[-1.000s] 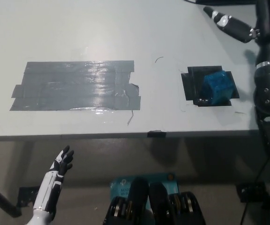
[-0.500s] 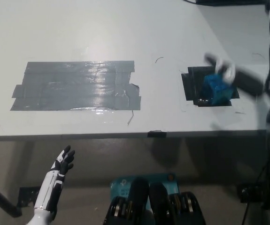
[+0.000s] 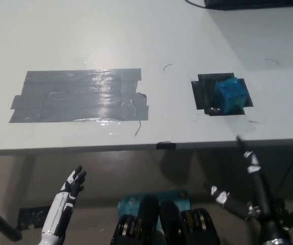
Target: A person hands a rubik's cube to the robot and rhe robot picks it up with its right hand and places it on the black spot on the desk infron tof it
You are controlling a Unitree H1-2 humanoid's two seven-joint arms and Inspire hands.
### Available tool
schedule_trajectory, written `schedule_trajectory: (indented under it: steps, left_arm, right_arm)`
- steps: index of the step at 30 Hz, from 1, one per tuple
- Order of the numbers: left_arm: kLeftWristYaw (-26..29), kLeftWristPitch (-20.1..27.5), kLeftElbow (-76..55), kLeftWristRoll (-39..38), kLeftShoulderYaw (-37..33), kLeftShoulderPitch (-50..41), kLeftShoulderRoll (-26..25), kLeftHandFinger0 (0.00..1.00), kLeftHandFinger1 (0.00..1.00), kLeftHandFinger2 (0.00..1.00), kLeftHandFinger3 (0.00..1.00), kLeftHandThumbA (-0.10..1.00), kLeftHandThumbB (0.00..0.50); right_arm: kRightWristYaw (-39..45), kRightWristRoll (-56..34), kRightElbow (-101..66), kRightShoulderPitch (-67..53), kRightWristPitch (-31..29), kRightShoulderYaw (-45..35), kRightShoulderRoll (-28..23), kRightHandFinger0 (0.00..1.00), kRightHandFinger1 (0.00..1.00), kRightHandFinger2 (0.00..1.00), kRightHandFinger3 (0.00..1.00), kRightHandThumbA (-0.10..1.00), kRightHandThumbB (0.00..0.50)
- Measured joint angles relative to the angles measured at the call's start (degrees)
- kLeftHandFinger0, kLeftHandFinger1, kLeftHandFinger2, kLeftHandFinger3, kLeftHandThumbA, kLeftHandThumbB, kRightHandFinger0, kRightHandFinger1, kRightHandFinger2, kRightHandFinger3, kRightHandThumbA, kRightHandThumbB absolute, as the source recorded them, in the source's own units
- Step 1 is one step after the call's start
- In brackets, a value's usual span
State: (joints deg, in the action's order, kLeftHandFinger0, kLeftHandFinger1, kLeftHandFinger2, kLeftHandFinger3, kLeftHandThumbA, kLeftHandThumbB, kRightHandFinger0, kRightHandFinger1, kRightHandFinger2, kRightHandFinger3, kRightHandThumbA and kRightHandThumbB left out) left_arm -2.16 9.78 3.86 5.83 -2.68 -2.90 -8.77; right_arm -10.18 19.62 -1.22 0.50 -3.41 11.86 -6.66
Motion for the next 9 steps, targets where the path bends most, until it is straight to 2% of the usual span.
schedule_trajectory:
  steps: [5,9]
  left_arm:
    - [0.02,0.40,0.05,0.05,0.04,-0.06,0.01,1.00,1.00,1.00,1.00,1.00,0.139]
    - [0.01,0.59,0.05,0.06,0.03,-0.04,0.03,1.00,1.00,1.00,1.00,0.99,0.124]
  right_arm:
    - [0.67,-0.01,2.45,1.35,-0.30,0.53,-0.05,1.00,1.00,1.00,1.00,0.82,0.193]
    - [1.62,-0.02,2.44,1.77,-0.29,1.01,-0.20,1.00,1.00,1.00,1.00,0.83,0.194]
